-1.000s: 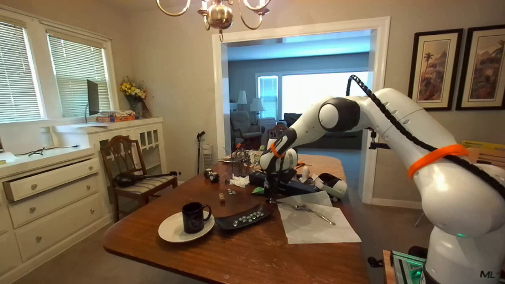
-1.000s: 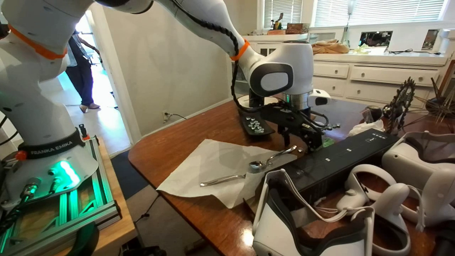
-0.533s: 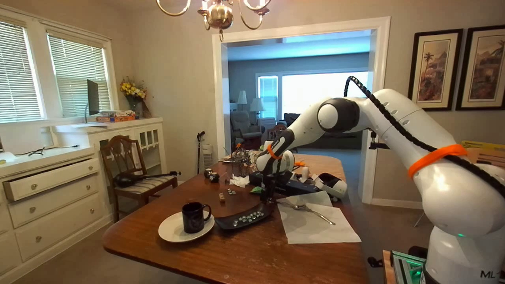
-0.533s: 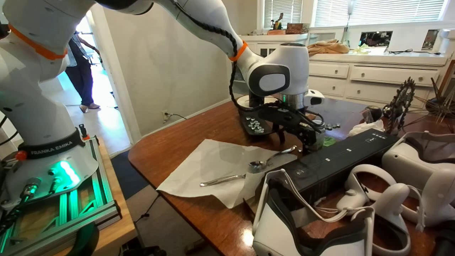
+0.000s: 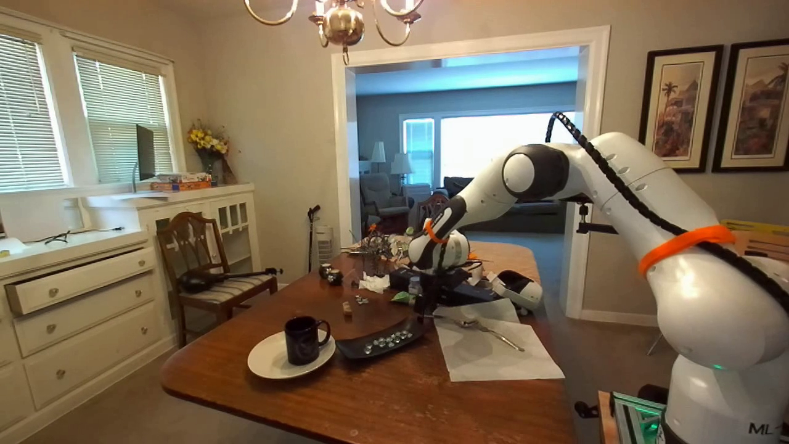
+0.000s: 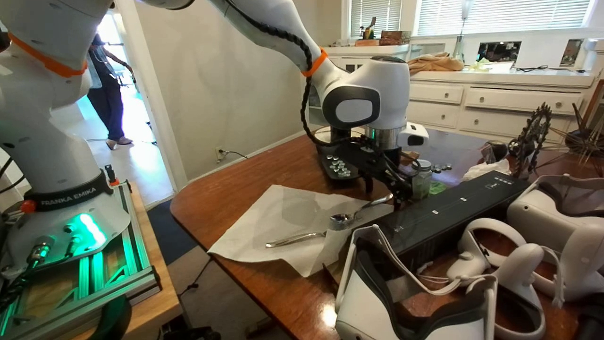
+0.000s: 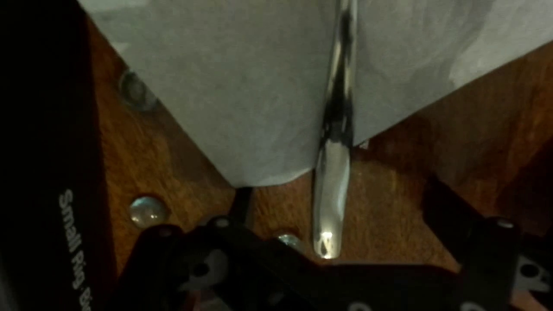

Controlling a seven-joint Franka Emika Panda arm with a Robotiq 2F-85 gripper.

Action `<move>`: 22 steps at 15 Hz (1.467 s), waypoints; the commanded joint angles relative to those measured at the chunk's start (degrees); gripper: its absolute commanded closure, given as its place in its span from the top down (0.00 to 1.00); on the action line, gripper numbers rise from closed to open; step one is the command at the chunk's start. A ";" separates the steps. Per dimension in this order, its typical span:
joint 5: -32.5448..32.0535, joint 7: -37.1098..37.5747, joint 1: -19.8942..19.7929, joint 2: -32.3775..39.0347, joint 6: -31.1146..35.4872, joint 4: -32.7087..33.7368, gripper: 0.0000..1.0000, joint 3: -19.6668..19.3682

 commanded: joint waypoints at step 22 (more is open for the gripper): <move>-1.39 -0.48 2.97 3.50 -3.52 4.75 0.97 -2.34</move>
